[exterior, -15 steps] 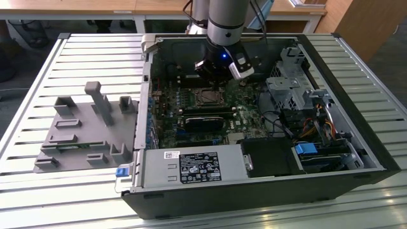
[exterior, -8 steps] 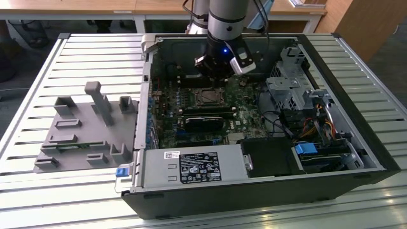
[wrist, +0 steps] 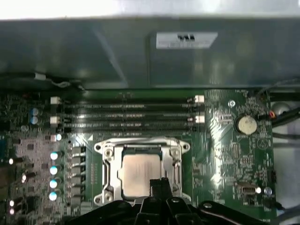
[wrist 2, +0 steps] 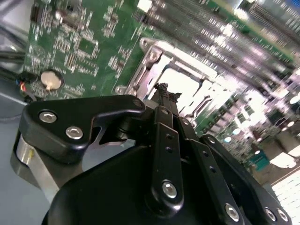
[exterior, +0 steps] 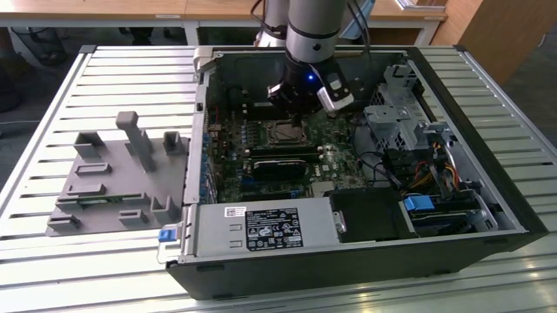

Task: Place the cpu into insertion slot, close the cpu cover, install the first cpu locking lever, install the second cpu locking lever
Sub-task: 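Install the second cpu locking lever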

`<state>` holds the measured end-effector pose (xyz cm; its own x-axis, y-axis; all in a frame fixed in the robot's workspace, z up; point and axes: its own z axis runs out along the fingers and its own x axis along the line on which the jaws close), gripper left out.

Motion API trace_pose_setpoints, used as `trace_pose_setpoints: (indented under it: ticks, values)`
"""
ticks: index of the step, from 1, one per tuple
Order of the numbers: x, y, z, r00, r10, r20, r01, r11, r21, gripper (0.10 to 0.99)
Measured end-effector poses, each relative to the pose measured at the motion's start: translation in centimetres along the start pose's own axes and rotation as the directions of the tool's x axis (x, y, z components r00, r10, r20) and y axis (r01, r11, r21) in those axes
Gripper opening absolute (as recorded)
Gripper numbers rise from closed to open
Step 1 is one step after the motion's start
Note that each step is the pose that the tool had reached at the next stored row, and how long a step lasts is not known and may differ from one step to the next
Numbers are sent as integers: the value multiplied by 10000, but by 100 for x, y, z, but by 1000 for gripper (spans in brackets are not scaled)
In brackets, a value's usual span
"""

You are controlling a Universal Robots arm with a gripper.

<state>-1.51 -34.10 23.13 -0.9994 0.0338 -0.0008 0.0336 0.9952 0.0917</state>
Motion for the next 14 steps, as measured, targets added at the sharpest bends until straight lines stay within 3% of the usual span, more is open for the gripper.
trace_pose_setpoints:
  ticks: [5,14]
  values:
    - [-4,-126,-12,10000,0,0,0,10000,0,106]
    - [-9,-275,-25,10000,0,-1,0,10000,-7,106]
